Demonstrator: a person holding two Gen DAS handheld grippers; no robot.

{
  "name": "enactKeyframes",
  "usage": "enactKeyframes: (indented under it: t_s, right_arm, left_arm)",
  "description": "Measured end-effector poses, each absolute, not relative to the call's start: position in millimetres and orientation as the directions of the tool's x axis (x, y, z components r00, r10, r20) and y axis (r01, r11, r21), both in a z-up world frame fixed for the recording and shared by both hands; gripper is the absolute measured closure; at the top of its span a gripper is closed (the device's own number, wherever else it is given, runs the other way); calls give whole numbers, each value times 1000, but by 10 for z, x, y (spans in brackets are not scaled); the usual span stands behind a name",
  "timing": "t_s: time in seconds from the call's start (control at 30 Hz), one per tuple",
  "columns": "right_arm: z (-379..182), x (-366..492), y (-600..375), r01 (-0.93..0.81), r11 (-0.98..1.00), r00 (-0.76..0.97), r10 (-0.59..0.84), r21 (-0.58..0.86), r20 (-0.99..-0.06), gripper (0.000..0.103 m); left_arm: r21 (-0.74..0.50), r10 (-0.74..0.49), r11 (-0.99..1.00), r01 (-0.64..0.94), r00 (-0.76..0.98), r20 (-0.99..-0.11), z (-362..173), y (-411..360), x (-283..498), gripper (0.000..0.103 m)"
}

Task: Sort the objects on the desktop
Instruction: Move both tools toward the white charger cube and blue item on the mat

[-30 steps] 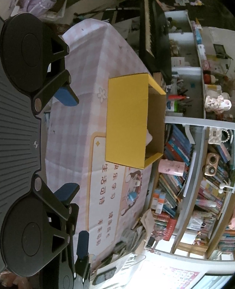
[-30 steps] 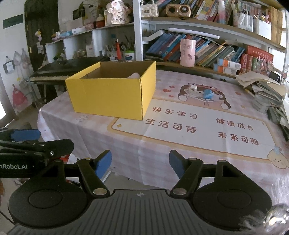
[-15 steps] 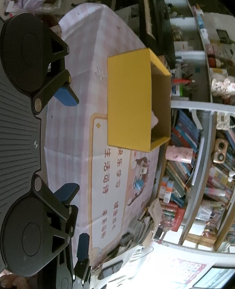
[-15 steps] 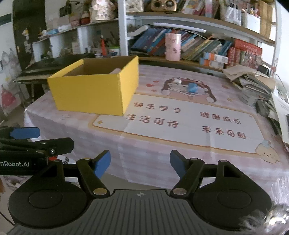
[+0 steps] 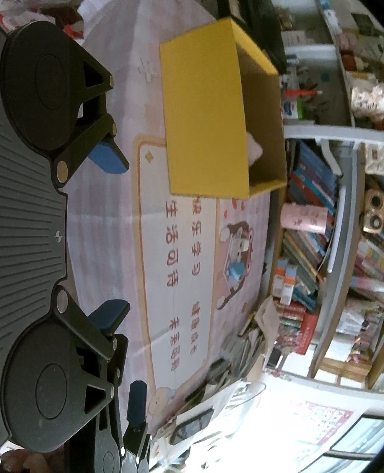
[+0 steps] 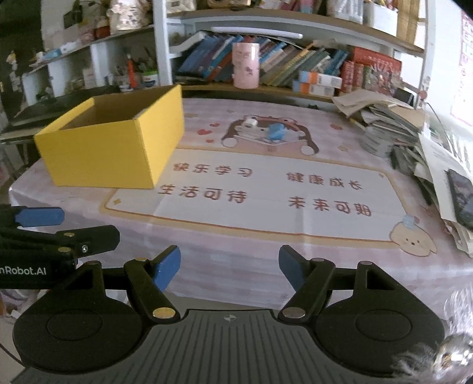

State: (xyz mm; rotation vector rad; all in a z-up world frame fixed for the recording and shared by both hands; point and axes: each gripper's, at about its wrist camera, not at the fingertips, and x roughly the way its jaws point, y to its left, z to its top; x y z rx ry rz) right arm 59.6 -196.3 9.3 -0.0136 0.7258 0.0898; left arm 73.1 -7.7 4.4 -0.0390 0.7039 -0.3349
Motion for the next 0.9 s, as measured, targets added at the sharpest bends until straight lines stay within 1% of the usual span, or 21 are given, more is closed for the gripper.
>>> enactKeyframes:
  t_s: [0.23,0.47,0.9]
  right_arm:
    - [61,679,-2213,-15,1000,740,26,22,-672,32]
    - [31,819,-2435,41,998,737,-2,42,-676,32]
    - [-26,1202,-2695,57,997,726,-5,53,-688,32]
  left_arm:
    - [-153,-367,922,355,677,-638,22,-332,918,9]
    - [-142,-392,906,399,660,-641,23,-560,1095,9]
    - [-141,-396,902,408,651,-648,12,-825,1512,9]
